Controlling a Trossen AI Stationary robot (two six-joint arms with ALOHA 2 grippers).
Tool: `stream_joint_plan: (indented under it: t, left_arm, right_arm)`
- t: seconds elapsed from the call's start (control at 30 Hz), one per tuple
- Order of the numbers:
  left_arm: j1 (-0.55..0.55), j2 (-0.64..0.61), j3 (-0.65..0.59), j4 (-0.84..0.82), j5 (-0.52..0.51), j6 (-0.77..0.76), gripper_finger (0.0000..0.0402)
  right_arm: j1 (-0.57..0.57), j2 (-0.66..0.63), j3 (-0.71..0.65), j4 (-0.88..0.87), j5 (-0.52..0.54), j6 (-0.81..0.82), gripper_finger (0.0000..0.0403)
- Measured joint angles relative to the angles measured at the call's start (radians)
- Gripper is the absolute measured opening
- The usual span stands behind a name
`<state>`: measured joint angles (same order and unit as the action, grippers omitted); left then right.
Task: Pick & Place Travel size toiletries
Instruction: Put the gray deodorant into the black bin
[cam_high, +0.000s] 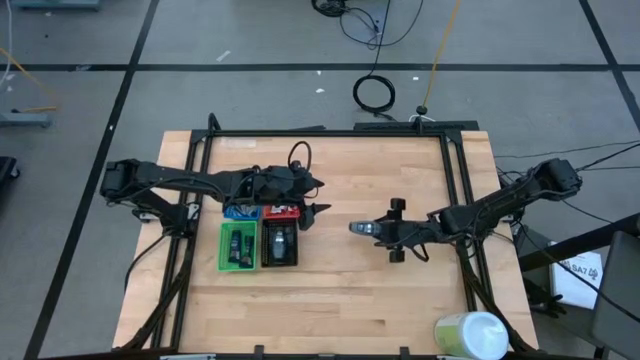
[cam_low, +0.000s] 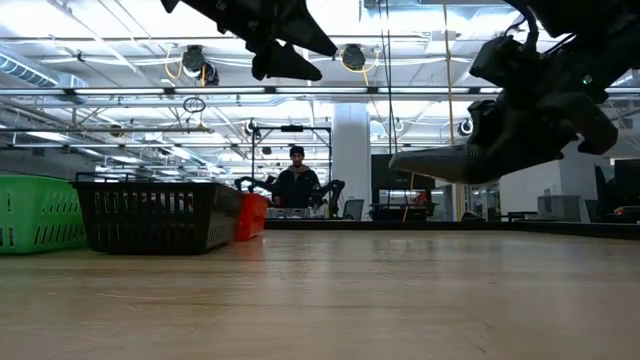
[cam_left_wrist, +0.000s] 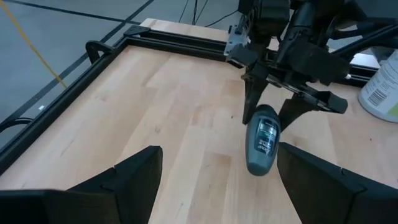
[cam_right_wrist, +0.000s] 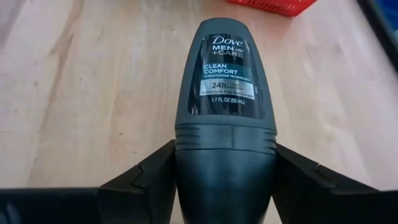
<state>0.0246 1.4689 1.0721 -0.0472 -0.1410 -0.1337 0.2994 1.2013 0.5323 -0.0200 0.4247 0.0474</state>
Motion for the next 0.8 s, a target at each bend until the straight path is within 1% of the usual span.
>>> stream_joint_plan:
  t: [0.23, 0.4, 0.53, 0.63, 0.7, 0.8]
  left_arm:
    - [0.0, 0.0, 0.0, -0.002, -0.001, -0.002, 0.0308]
    - [0.0, 0.0, 0.0, -0.001, -0.016, -0.051, 0.0308]
    - [0.0, 0.0, 0.0, -0.001, -0.057, -0.121, 0.0308]
    - [0.0, 0.0, 0.0, 0.0, -0.078, -0.181, 0.0308]
    - [0.0, 0.0, 0.0, 0.004, -0.078, -0.227, 0.0308]
    - [0.0, 0.0, 0.0, 0.03, -0.078, -0.291, 0.0308]
  right_arm:
    - [0.0, -0.001, 0.0, 0.005, 0.094, -0.054, 0.0202]
    - [0.0, -0.001, 0.0, 0.033, 0.227, -0.139, 0.0202]
    - [0.0, -0.001, 0.0, 0.122, 0.347, -0.265, 0.0202]
    - [0.0, -0.001, 0.0, 0.225, 0.419, -0.387, 0.0202]
    - [0.0, -0.001, 0.0, 0.3, 0.444, -0.461, 0.0202]
    - [0.0, -0.001, 0.0, 0.411, 0.442, -0.544, 0.0202]
